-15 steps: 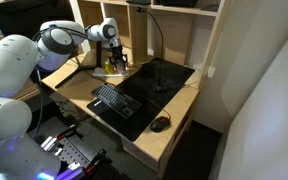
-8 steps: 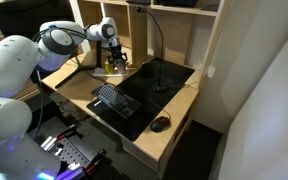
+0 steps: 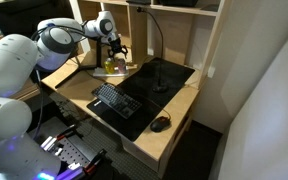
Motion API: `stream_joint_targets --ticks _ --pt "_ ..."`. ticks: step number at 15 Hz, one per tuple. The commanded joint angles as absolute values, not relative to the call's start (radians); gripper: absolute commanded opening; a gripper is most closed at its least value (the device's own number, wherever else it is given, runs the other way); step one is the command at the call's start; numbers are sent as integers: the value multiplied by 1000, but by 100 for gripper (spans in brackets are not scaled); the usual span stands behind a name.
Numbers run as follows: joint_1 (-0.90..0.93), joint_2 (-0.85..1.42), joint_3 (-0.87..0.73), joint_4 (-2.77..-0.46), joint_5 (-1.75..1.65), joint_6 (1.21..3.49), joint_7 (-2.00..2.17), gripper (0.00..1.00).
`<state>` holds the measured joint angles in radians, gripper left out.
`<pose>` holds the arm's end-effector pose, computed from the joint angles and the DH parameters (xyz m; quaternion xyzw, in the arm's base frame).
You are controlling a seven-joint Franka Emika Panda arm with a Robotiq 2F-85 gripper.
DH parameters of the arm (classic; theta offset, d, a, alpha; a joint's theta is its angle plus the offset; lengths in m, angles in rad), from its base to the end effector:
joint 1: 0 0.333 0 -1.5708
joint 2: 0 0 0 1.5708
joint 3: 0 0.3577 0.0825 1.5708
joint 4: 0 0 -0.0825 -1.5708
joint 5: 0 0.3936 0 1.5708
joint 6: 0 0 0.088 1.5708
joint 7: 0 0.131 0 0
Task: Put the pink can upright on the paper
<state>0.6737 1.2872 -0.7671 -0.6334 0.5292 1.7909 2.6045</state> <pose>0.7860 0.3295 0.2381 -0.3978 0.9112 -0.1069 0.0020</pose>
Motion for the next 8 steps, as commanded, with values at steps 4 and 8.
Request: stream_joint_targets --ticks 4,8 --pt "671 1235 -764 -681 559 1928 2561 100" --pt "665 1258 -773 -643 537 1964 2597 100"
